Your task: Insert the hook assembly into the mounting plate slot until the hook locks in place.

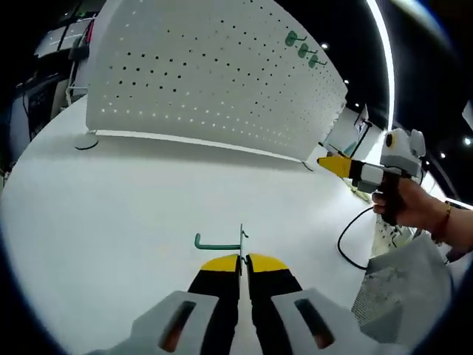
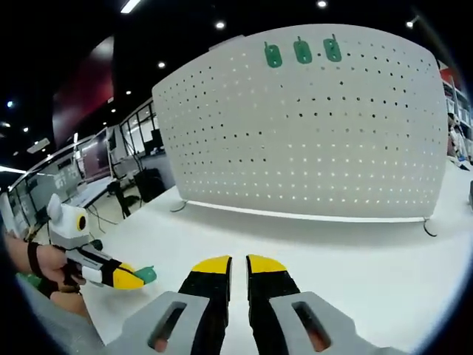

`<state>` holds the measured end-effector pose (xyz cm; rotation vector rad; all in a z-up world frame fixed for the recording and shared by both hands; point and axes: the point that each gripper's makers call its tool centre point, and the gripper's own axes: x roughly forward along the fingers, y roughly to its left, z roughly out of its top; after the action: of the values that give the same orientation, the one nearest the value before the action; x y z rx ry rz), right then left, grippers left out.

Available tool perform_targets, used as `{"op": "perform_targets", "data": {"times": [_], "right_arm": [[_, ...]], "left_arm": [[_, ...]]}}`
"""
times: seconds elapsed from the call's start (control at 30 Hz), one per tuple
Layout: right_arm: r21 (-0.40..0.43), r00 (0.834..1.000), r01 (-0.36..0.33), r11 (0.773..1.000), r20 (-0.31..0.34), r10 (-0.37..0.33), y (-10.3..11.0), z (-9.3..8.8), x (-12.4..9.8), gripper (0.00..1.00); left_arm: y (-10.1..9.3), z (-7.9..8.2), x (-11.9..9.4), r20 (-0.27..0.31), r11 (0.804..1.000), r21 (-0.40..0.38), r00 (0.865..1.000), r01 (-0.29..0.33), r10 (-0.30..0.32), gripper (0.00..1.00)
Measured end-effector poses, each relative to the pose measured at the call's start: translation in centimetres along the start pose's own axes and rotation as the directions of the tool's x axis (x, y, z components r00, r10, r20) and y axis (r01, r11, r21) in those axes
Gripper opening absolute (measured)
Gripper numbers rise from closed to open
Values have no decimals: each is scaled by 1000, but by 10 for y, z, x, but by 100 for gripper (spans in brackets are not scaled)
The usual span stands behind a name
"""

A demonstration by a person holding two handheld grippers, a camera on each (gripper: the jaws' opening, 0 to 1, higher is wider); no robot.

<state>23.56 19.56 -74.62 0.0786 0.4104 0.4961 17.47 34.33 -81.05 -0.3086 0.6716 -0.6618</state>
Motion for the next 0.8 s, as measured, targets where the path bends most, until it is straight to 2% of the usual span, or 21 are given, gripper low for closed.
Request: {"op": "perform_targets", "data": {"times": [0.23,0.27,0.33,0.5,0.57,0.6,0.8], "right_arm": [[-3,999,-31,1000,11,31,10,3,0,6],[-8,999,-32,999,10,32,11,2,0,6],[-5,999,-36,999,11,36,13,1,0,6],[-11,998,-58,998,11,58,20,1,-3,6],[-18,997,-66,998,25,67,22,7,-5,6],[-19,997,-72,997,29,72,23,9,-6,7],[-7,993,-102,995,55,102,28,15,-12,7]], "left_arm": [[-16,10,-15,66,998,-59,998,20,-16,4],[-17,10,-16,68,998,-63,998,24,-19,4],[-23,8,-18,68,991,-124,997,53,-45,3],[-35,12,-29,88,987,-144,994,76,-64,3],[-42,19,-33,124,977,-183,989,108,-87,3],[-48,22,-36,132,966,-218,985,137,-110,3],[-62,38,-49,200,949,-252,970,189,-140,3]]}}
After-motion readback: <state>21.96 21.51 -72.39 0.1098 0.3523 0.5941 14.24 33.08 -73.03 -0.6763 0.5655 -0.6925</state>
